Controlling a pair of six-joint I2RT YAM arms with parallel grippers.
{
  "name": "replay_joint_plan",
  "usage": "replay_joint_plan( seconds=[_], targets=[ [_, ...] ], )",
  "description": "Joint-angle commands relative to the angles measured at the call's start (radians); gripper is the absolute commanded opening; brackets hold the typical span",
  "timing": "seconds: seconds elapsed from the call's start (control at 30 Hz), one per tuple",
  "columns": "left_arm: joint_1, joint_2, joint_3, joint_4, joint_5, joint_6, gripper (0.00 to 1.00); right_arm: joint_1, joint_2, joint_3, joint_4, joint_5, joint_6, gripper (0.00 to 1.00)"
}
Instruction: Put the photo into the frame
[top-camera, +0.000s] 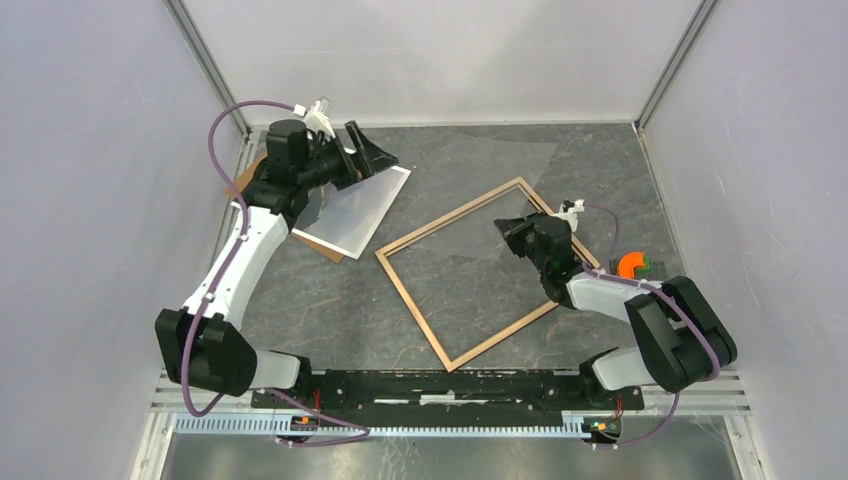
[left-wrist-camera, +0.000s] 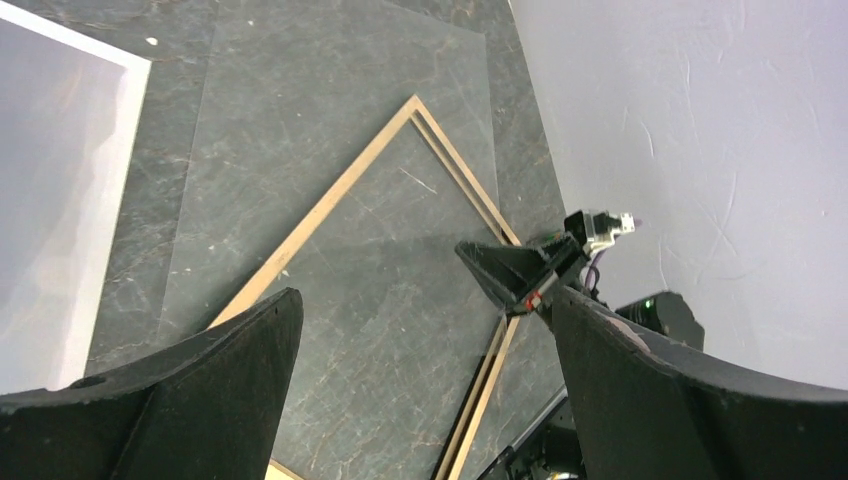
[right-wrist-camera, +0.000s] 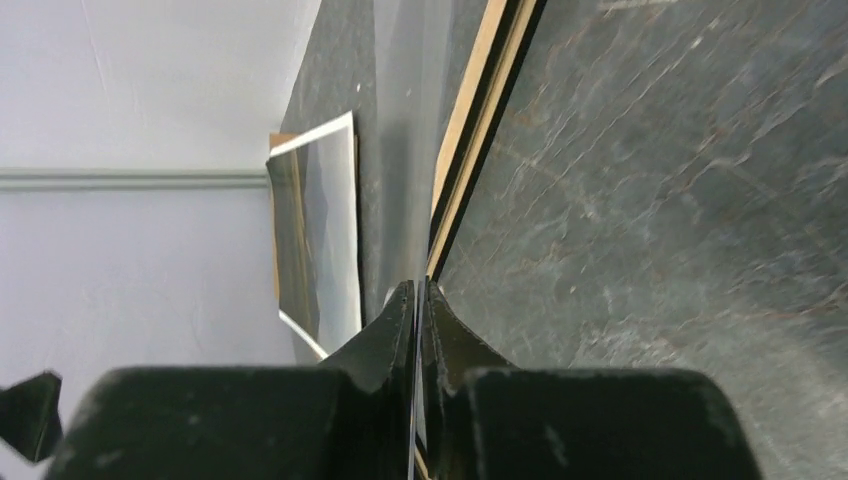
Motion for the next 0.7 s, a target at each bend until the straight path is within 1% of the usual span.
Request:
replay_joint_plan(
  seconds=[0.0,0.07,0.13,0.2,0.4,0.57,0.67],
  targets=[
    [0.064,0.009,-0.029,0.136,0.070,-0.077,1.00,0.052,-0.016,-0.007,0.106,-0.020,-0.056,0.13],
    [0.076,0.015,-0.038,0.150,0.076,-0.089,1.00,0.069,0.000,-0.015,0.107,-0.049,-0.090,0.18],
    [0.076,0.023,-0.041,0.150,0.071,-0.084,1.00,0.079,0.020,-0.038,0.144,-0.089,-0.106,0.25],
    [0.076,0.038,-0.044,0.150,0.072,-0.082,1.00,0.082,0.046,-0.054,0.206,-0.140,-0.132,0.27],
    [0.073,0.091,-0.045,0.157,0.096,-0.098,1.00,0.094,0.117,-0.032,0.242,-0.278,-0.256,0.39],
    [0.070,0.122,-0.052,0.181,0.129,-0.128,1.00,0.089,0.150,-0.057,0.296,-0.313,-0.324,0.66],
    [0.068,0.119,-0.057,0.183,0.124,-0.124,1.00,0.058,0.191,-0.042,0.310,-0.372,-0.347,0.75]
  ],
)
